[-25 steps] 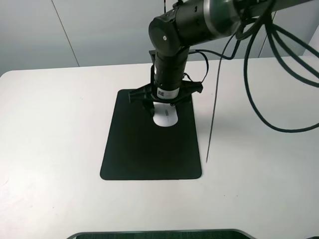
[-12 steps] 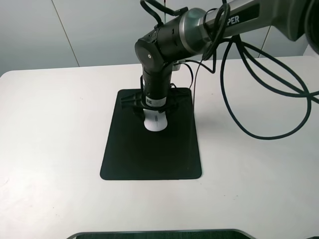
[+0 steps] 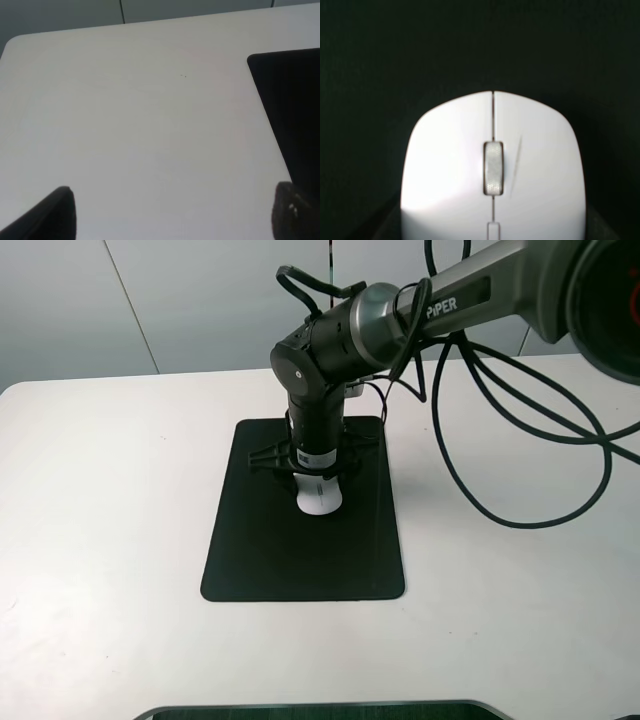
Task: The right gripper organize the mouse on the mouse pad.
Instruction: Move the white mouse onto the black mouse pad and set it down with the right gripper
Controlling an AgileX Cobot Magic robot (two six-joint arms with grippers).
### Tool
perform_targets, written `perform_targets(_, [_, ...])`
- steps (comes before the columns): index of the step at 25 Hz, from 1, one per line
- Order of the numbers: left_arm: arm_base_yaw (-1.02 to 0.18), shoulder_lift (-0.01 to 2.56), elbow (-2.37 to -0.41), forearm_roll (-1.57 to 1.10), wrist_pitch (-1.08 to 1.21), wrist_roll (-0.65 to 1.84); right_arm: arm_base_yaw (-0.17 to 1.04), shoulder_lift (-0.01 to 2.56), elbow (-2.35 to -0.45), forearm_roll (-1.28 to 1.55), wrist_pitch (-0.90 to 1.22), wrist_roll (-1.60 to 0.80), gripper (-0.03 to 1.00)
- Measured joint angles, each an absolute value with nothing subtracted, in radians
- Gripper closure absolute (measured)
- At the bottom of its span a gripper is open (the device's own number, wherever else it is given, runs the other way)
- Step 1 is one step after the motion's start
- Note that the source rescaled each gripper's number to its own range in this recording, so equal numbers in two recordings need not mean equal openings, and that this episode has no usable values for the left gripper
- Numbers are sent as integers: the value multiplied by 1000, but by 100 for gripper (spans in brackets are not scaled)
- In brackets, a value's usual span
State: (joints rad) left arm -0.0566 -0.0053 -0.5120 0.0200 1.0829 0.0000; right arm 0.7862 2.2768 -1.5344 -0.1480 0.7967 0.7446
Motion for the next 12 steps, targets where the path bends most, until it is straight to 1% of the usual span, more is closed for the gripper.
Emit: perform_targets(12, [-57,-5,-512,20,1083,0,786,2277,-1537,-148,782,765,96])
